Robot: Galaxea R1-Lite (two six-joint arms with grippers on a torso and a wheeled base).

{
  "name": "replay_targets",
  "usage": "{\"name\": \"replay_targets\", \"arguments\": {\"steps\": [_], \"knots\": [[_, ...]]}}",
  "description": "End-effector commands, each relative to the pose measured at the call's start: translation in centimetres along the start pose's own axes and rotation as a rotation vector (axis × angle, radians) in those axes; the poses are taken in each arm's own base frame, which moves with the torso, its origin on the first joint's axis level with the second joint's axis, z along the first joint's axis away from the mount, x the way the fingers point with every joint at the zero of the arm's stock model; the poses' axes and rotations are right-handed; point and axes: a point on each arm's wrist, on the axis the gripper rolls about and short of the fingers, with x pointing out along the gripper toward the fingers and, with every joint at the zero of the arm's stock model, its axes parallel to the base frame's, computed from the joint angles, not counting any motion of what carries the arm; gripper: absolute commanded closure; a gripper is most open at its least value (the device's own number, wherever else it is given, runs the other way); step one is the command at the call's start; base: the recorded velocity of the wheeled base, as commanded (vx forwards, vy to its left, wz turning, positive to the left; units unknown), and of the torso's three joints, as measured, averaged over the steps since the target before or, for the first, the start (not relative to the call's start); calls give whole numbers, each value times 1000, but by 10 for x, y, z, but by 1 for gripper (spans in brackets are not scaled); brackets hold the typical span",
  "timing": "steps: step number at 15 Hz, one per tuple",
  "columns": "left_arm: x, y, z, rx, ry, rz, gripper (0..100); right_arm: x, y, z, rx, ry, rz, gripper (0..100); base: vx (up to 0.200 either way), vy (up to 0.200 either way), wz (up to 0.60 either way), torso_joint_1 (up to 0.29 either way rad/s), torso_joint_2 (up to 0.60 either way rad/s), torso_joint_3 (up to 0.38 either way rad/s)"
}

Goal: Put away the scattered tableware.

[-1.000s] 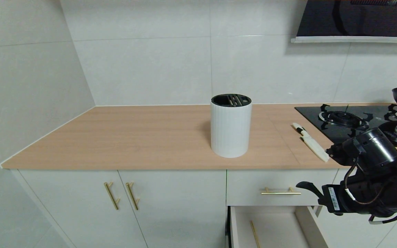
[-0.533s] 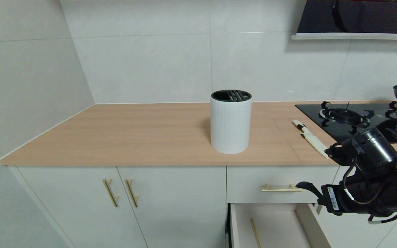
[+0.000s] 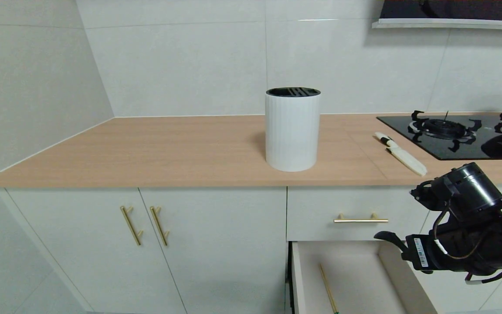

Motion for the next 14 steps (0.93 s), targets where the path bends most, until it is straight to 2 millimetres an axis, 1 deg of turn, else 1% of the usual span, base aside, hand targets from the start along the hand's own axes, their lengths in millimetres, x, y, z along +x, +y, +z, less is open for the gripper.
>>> {"name": "replay_targets", "arguments": {"steps": [1, 9, 12, 14], "knots": [[0, 0, 0, 0, 0, 0, 0, 1, 0, 0, 0, 3, -1, 100, 0, 0, 0, -188, 491, 310], [0, 0, 0, 0, 0, 0, 0, 3, 0, -1, -3, 11, -5, 100, 0, 0, 0, -155, 460, 304], [0, 0, 0, 0, 0, 0, 0, 3, 0, -2, -3, 13, -5, 100, 0, 0, 0, -89, 417, 320], [0, 0, 0, 0, 0, 0, 0, 3, 0, -2, -3, 13, -5, 100, 0, 0, 0, -36, 158, 122]]}}
